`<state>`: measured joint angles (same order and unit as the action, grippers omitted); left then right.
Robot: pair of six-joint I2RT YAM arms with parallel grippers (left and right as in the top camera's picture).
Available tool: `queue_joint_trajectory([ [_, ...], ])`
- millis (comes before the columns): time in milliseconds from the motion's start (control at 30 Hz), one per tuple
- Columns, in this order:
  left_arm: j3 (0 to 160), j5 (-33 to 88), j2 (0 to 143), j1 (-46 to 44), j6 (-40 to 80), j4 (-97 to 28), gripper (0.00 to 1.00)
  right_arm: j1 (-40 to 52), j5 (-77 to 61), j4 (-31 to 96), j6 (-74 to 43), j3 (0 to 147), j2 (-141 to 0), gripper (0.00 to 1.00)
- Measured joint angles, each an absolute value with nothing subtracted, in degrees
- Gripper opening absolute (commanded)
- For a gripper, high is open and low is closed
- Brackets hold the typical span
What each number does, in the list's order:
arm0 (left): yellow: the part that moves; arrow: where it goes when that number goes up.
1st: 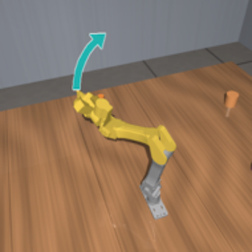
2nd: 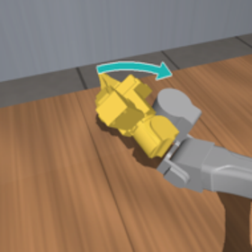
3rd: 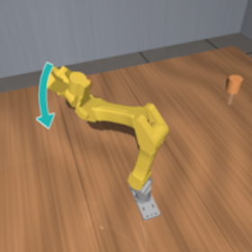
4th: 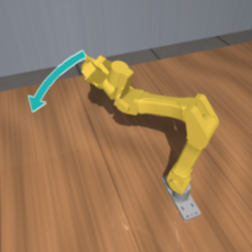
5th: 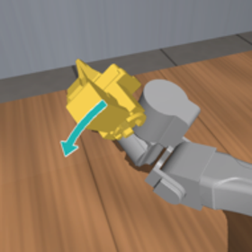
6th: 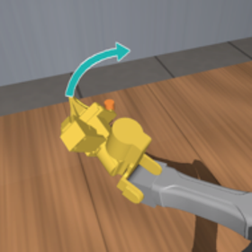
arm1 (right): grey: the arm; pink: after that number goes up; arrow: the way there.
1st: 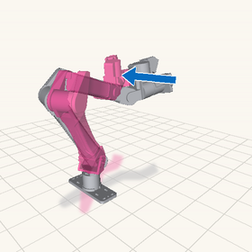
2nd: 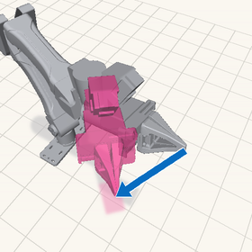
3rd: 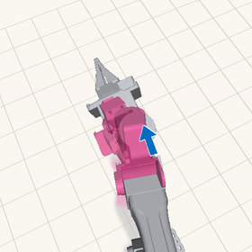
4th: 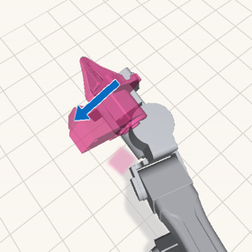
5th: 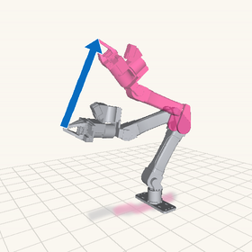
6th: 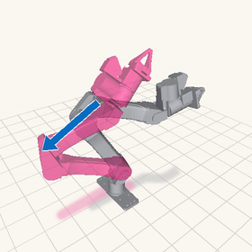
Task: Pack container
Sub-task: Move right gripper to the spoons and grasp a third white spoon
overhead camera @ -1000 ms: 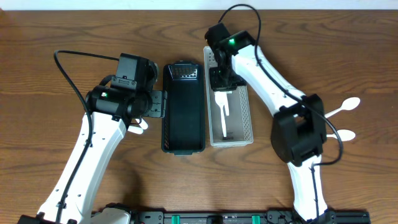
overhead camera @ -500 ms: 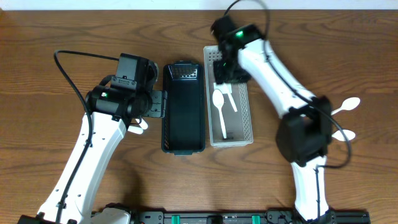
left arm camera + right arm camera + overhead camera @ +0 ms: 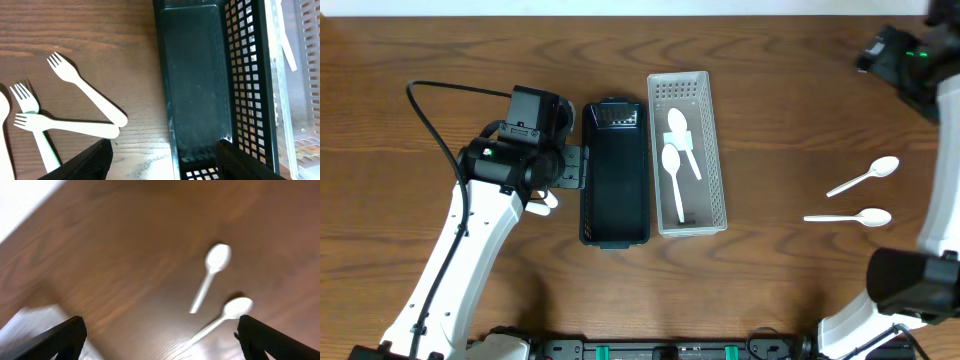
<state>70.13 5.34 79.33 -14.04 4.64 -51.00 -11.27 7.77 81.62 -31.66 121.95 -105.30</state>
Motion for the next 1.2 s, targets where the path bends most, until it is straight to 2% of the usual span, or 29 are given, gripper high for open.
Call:
queue_joint_trajectory([
  [233, 70.1, 4.2, 79.3, -14.0, 4.6, -51.0, 0.69, -20.5, 6.8, 73.5, -32.6, 104.5, -107.1, 0.99],
  [600, 70.1, 4.0, 79.3, -14.0, 4.6, -51.0, 0.69, -22.6, 4.1, 52.8, -30.0, 79.2, -108.0, 0.99],
  [867, 70.1, 4.0, 79.3, -14.0, 4.6, -51.0, 0.69, -22.6, 1.3, 44.7, -29.0, 73.1, -108.1, 0.99],
  [1200, 70.1, 4.0, 79.3, -14.0, 4.6, -51.0, 0.69, -22.6, -0.1, 42.2, -28.8, 72.6, -113.1, 0.99],
])
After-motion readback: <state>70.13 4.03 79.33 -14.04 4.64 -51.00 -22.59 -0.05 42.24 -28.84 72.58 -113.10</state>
